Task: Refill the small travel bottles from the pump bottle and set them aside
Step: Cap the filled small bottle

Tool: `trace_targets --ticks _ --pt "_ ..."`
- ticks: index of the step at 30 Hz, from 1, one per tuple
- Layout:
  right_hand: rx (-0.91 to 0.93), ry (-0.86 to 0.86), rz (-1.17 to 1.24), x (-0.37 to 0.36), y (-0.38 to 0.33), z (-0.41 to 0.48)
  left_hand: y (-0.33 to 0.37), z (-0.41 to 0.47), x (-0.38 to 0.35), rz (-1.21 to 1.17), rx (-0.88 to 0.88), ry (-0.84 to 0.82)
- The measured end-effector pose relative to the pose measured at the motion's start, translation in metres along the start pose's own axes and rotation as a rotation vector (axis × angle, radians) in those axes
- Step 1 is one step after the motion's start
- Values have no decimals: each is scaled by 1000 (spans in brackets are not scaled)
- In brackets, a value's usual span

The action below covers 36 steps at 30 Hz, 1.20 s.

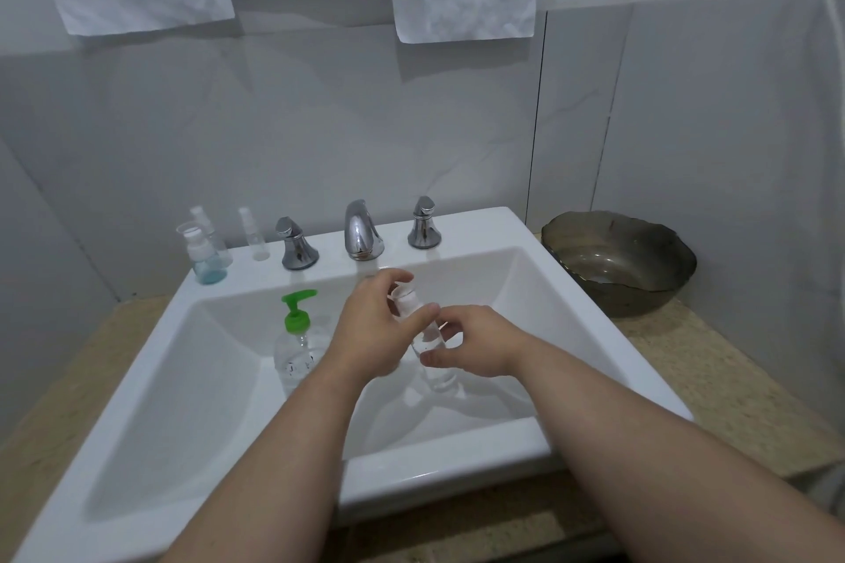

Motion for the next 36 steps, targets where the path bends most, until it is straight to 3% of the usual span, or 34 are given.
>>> trace_targets --ticks 5,10,14,19,23,28,36 --pt "-10 -11 -16 1 -1 -2 0 -4 -7 -131 53 -108" --pt "-3 1 1 0 -1 -1 -3 -4 -1 -88 87 -45" --pt "-10 -8 -15 1 -1 -2 -2 -6 -8 -231 123 -145" --pt "-7 -4 -3 1 -1 -1 1 -6 -3 -74 86 -85" --pt "-18 -17 -27 0 2 -1 2 -9 -11 -172 106 -163" --pt "-23 -14 -10 -1 3 1 -3 -6 -2 -18 114 -64" --pt "-21 -30 4 -2 2 0 -8 -4 -5 -105 153 -87"
Point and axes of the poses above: each hand's wrist, its own z-axis towards the middle knuckle, its own x-axis out of the back of the hand, y = z × x, the point moved 9 cm from there along z, towards the middle knuckle, and after that the axes turned 10 degrees about z, right-handed, at the moved point
